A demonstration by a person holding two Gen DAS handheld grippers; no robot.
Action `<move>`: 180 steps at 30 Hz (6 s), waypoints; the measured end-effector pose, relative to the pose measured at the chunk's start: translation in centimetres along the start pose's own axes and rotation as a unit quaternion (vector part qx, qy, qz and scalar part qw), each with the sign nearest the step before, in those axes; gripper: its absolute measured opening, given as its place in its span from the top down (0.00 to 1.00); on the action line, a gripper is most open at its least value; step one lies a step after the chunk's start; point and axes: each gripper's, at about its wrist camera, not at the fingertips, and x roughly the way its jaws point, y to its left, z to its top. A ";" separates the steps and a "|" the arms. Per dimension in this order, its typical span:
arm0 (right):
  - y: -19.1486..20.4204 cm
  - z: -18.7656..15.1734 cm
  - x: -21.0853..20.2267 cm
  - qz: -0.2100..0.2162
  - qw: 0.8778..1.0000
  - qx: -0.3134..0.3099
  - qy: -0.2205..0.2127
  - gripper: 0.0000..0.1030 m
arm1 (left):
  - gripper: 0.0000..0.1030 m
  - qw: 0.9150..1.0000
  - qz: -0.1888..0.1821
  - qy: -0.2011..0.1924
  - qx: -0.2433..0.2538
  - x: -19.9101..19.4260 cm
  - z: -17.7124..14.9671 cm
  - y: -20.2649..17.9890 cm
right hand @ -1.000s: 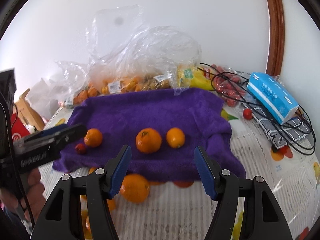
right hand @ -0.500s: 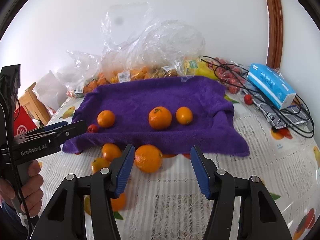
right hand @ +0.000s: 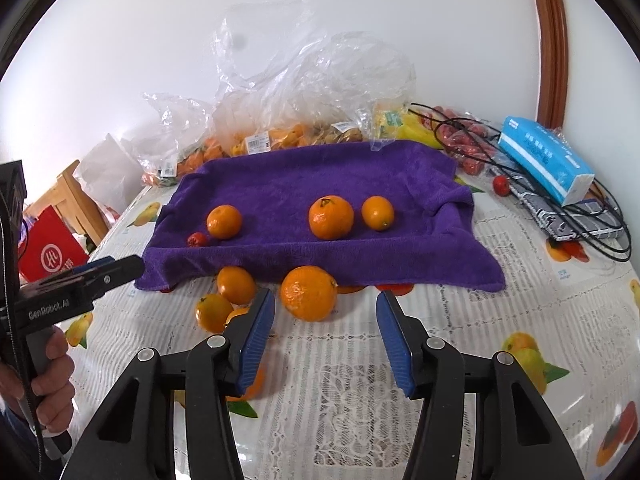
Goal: Organize fruits
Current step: 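Grasp a large orange on the tablecloth with the right tool while the left tool moves toward another orange, then grasp an oval orange on the tablecloth with the left tool while the right tool holds its orange, then carry both held oranges over the purple towel and lower them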
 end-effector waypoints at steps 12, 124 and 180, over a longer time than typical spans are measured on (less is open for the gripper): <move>0.5 0.3 4.9 0.020 0.999 -0.013 0.037 0.48 | 0.25 1.000 -0.009 0.015 -0.006 1.0 -1.2 0.6; -2.7 9.7 3.3 -0.011 0.999 0.003 -0.053 0.58 | 0.71 0.998 -0.043 -0.029 -0.022 4.4 8.0 -1.9; -3.3 8.9 9.0 -0.012 1.000 -0.011 -0.012 0.58 | 0.71 0.995 -0.094 -0.008 -0.026 9.2 6.5 -2.7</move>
